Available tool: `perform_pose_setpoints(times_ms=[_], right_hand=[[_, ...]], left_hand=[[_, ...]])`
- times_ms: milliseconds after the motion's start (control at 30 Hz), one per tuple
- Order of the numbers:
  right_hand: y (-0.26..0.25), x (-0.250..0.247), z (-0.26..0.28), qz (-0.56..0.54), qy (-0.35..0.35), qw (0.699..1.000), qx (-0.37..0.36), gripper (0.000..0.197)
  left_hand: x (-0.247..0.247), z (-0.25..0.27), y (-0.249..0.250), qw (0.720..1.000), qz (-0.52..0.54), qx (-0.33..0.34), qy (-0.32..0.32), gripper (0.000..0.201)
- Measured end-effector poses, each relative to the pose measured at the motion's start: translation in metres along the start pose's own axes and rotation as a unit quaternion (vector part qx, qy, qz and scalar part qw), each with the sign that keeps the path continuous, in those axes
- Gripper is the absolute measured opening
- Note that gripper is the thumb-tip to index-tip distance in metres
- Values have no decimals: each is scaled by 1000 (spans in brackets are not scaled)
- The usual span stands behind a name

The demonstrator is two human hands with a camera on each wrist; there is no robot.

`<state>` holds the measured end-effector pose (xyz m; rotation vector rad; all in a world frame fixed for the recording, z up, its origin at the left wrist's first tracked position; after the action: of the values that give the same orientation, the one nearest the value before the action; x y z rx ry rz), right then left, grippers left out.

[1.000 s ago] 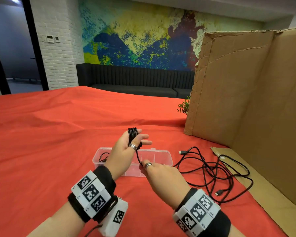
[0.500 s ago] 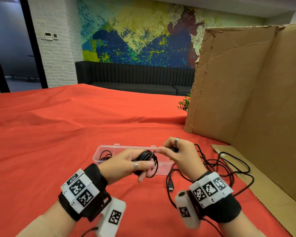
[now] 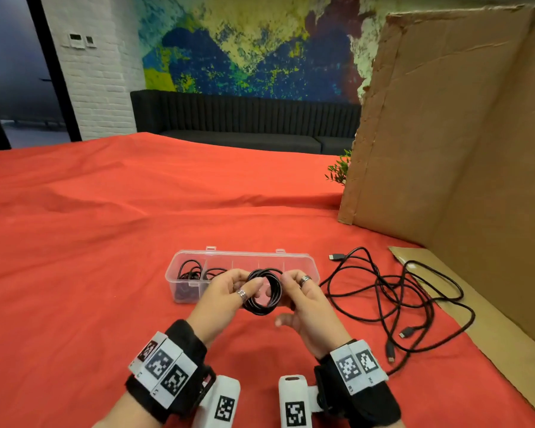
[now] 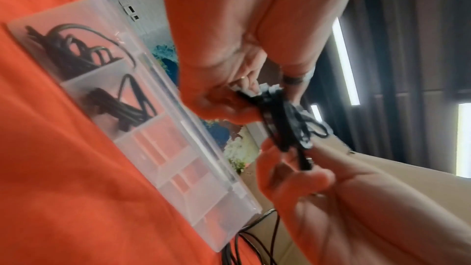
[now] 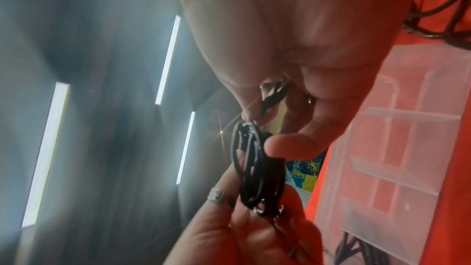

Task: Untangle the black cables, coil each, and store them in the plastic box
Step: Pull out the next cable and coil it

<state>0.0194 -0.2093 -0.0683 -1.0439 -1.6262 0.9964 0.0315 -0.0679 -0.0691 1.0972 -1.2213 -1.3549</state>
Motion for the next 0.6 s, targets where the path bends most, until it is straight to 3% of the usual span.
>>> perform_pose_setpoints(times_ms=[67, 233, 300, 433, 600], right_hand=[[3, 1, 0, 2, 7, 1000, 0, 12], [1, 7, 5, -32, -12, 999, 6, 17], [2, 9, 7, -25, -24, 999, 5, 17], [7, 8, 7, 144, -24, 989, -37, 15], [10, 4, 6, 105, 19, 993, -42, 14]], left_hand=[[0, -1, -4, 997, -75, 16, 4, 8], [-3, 7, -3, 989, -133, 60, -8, 23], [-5, 13, -1, 989, -122, 81, -12, 25], [-8, 18, 1, 991, -94, 100, -2, 28], [-2, 17, 0, 990, -82, 108, -29, 26]])
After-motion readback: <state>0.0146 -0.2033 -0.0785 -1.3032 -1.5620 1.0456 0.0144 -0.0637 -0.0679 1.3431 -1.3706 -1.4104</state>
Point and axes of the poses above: each hand's wrist, its own z-axis away from the middle knuckle, its own x-axis out of the palm, y = z × x, the point moved 3 cm from there along -z, towards the middle knuckle, and after that the axes turned 13 degrees about -x, right-handed, at the moved point
